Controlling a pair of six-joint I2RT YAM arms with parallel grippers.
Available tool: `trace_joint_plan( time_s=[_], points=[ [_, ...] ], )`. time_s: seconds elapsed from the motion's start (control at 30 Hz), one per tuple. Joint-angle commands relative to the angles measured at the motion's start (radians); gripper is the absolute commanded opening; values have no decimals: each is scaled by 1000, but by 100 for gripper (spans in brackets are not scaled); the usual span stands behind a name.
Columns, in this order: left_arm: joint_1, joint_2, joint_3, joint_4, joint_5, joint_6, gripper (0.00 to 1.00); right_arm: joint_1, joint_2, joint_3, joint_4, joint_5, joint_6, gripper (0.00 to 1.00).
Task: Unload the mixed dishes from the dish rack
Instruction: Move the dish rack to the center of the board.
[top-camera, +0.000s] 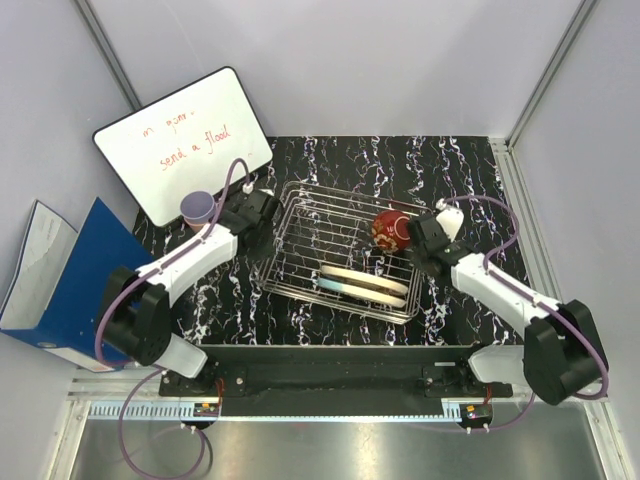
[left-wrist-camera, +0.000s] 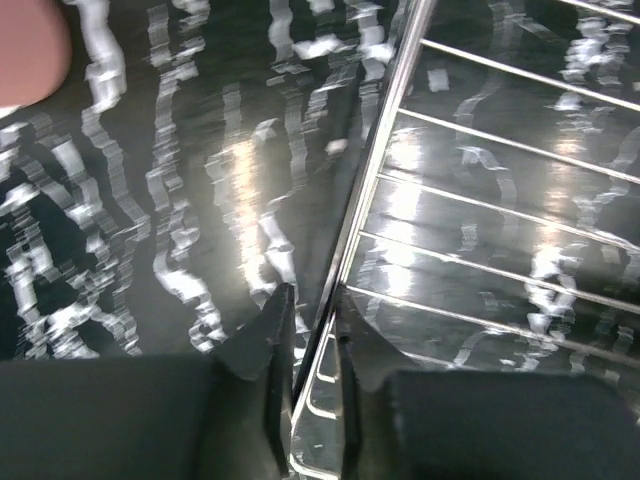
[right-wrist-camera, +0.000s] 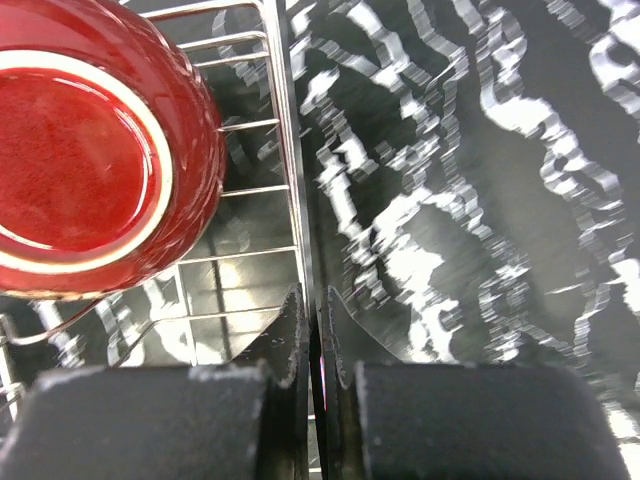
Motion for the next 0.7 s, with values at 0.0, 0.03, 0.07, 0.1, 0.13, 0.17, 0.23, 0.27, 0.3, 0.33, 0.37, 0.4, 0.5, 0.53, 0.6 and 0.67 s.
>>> trace_joint_plan(
  time_s=[0.0,0.03,0.07,0.1,0.13,0.17,0.23,0.27,0.3,0.33,0.37,0.4,0.5,0.53,0.6,0.67],
  points=[
    [-25,111,95,42,123,-64,5,-112,101,137,33,2,38,0],
    [-25,129,112,42,128,-65,3,-124,154,166,33,-3,10,0],
    [-25,164,127,42,134,-68,2,-153,183,227,32,-9,-4,0],
    [-25,181,145,42,141,-70,1,-164,240,256,30,-16,-17,0],
    [-25,197,174,42,143,-72,0,-181,266,284,27,-26,-36,0],
    [-24,224,191,44,145,-75,0,-205,295,334,28,-39,-47,0],
    [-20,252,236,44,157,-78,0,-228,371,387,27,-78,-71,0],
    [-19,278,250,47,158,-82,0,-235,395,439,25,-88,-82,0],
    [-16,295,265,47,164,-84,0,-250,444,469,16,-95,-91,0],
    [-11,310,299,47,175,-87,0,-256,469,500,12,-101,-105,0],
    [-2,339,314,45,183,-98,0,-265,492,564,7,-111,-114,0],
    [1,355,334,47,190,-102,0,-273,542,598,-5,-122,-123,0],
    [18,418,402,47,209,-111,0,-281,639,736,-48,-139,-159,0],
    [22,433,414,47,217,-116,0,-284,662,794,-53,-148,-171,0],
    [38,470,452,50,229,-122,0,-287,722,850,-74,-164,-176,0],
    [53,502,487,50,232,-119,0,-287,756,914,-88,-168,-177,0]
  ],
)
